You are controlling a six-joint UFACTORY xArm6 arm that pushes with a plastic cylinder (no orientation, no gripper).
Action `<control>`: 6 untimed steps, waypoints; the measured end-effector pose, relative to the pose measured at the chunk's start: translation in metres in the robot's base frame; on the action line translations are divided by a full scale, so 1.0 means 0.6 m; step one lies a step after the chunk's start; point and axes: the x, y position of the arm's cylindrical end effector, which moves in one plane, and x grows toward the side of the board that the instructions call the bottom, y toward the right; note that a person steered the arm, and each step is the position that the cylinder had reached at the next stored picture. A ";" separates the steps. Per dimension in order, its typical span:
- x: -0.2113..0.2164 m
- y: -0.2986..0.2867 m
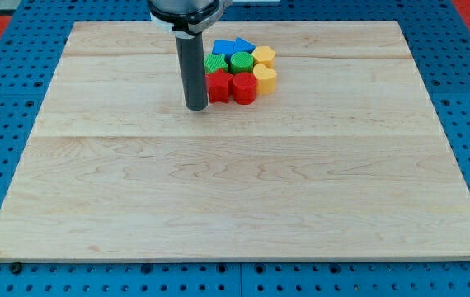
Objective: Slide the group of blocks a bit right
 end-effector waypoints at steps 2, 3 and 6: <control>-0.013 0.000; -0.013 0.012; -0.017 0.031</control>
